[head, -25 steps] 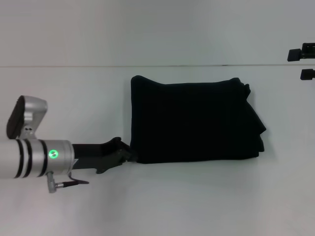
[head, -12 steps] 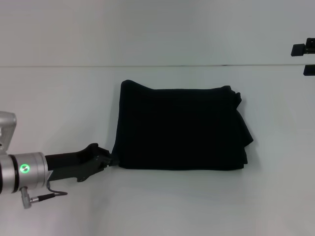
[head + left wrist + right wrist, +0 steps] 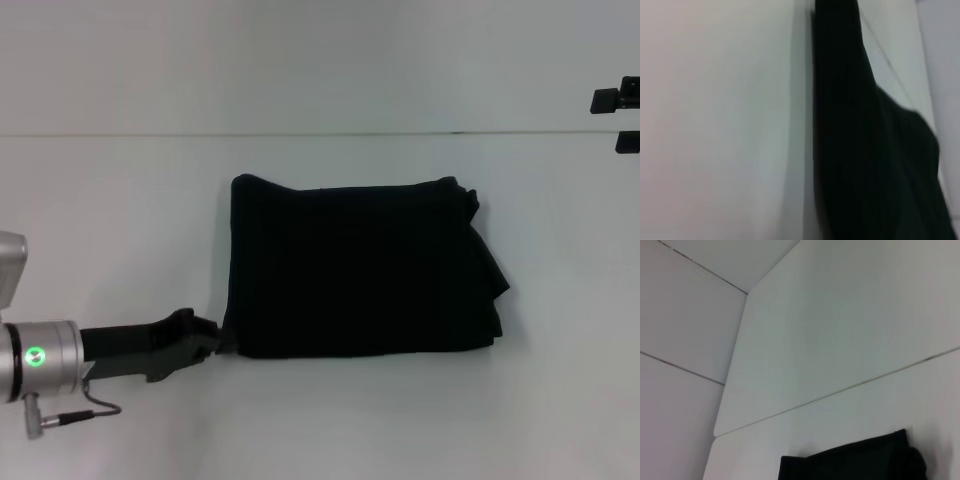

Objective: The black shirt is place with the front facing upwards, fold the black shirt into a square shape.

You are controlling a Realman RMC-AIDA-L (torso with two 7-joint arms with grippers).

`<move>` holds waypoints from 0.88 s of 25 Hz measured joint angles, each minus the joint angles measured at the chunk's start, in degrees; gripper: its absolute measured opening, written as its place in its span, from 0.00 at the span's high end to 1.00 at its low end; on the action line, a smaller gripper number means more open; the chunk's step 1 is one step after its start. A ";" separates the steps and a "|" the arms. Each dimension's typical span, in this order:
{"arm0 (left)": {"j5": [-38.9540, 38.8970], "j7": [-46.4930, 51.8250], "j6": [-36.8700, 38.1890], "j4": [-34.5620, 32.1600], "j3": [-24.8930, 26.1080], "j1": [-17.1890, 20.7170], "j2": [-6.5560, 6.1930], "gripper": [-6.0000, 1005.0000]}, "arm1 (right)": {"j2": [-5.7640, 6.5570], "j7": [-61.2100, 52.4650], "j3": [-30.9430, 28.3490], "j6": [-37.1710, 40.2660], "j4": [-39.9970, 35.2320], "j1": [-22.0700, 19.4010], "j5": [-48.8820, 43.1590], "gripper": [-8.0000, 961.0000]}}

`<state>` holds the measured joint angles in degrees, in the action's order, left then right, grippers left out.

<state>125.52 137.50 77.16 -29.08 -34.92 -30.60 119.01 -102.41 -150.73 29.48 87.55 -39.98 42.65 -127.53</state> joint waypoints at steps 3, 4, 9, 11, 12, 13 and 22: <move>2.27 -0.42 1.16 -2.37 0.64 0.43 -0.54 0.92 | 0.04 0.86 -0.29 0.18 0.00 -0.17 0.04 0.11; 2.66 -0.41 1.78 -3.58 1.38 0.82 -0.87 0.92 | 0.04 1.20 -0.40 0.22 0.00 -0.26 0.06 0.11; 2.25 -4.28 8.80 -9.03 5.54 2.39 -2.27 0.87 | 0.02 7.24 -0.47 2.28 -0.01 -0.55 0.09 0.11; 1.74 -10.88 11.79 -10.66 5.99 1.81 -2.57 0.78 | -0.27 12.79 -0.38 3.63 -0.28 -0.58 0.09 0.11; 1.74 -10.88 11.79 -10.66 5.99 1.81 -2.57 0.73 | -0.60 16.26 -0.29 4.23 -0.49 -0.60 0.09 0.11; 1.72 -17.08 13.41 -10.99 5.75 0.60 -2.80 0.69 | -0.99 19.70 -0.24 4.62 -0.69 -0.69 0.09 0.11; 1.68 -36.65 11.98 -10.72 4.86 -5.07 -2.10 0.20 | -8.64 48.05 -4.04 2.47 -1.23 -3.96 1.61 0.11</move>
<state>127.21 100.85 89.14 -39.80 -30.07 -35.67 116.91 -111.05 -102.68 25.44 90.02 -41.21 38.69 -125.92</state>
